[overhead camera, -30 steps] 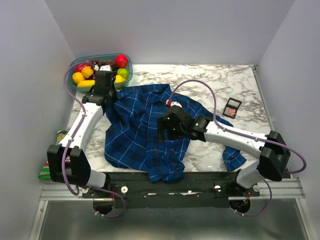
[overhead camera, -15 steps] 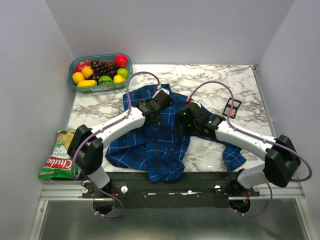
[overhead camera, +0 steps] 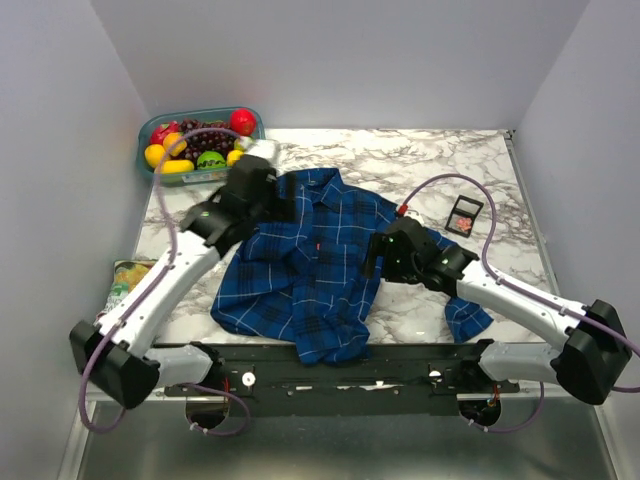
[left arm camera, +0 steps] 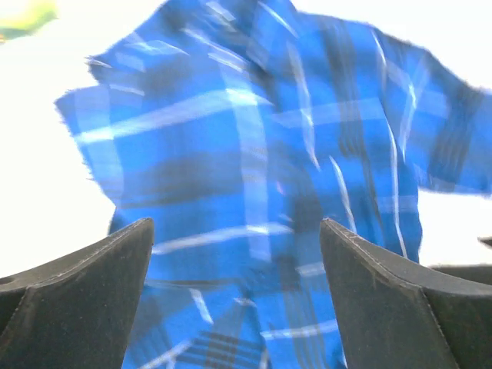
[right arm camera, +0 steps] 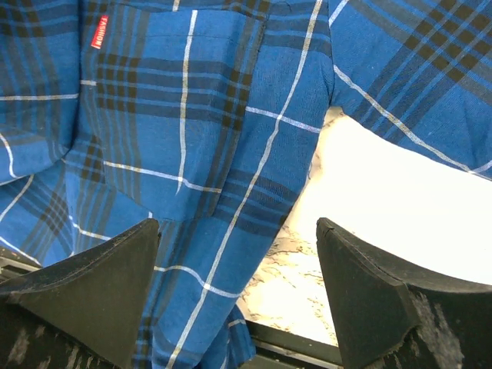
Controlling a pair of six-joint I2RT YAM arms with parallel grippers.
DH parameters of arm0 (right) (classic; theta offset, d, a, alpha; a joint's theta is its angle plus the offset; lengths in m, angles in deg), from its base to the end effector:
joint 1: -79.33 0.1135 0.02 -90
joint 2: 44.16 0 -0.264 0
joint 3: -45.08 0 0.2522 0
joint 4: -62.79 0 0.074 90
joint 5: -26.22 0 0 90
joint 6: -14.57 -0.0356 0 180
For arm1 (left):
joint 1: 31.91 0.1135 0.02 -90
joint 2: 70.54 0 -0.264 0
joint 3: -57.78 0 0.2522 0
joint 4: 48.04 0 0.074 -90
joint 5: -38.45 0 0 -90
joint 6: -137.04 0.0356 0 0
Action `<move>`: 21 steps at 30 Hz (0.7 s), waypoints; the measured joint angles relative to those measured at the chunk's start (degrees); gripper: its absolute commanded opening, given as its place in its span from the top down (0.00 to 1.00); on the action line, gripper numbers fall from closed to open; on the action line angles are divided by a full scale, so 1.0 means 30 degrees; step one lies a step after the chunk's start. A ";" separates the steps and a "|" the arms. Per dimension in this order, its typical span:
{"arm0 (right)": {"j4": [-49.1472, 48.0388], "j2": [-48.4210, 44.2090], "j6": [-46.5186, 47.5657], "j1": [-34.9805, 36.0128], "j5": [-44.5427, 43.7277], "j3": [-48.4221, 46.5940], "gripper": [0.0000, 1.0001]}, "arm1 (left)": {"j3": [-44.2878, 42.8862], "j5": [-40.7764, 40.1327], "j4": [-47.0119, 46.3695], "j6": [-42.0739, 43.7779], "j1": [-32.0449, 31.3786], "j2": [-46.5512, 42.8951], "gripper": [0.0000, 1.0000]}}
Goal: Pin the brooch onto the clothing
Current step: Flatten out the crumpled clothing at the center of the board.
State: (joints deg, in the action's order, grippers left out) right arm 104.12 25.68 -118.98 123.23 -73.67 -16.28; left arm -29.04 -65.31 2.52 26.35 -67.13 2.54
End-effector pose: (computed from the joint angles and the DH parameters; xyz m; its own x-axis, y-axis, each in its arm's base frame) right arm 0.1835 0.1681 0.2408 -0.8146 0.1581 -0.5581 -0.0580 0.9351 0.3495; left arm 0.2296 -0.1517 0.3609 -0.6010 0.0042 -0.7993 0.2055 0.9672 -0.1495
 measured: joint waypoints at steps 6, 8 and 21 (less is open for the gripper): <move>0.0102 -0.0255 -0.0051 0.0000 0.0007 0.0007 0.10 | 0.1530 0.3220 -0.1537 -0.0066 0.7672 -0.0619 0.12; 0.0131 -0.0255 -0.0051 0.0000 0.0007 0.0007 0.10 | 0.2062 0.4699 -0.2047 -0.0240 0.8939 0.0379 0.14; 0.0226 -0.0838 -0.0138 0.0000 0.0022 0.0357 0.10 | 0.2739 1.0418 -0.5260 -0.1916 1.0622 0.5719 0.67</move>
State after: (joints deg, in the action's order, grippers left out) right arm 104.80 23.17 -119.39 123.23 -73.60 -15.20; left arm -20.82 -34.06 -13.26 20.61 -35.26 19.70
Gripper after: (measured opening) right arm 0.901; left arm 0.579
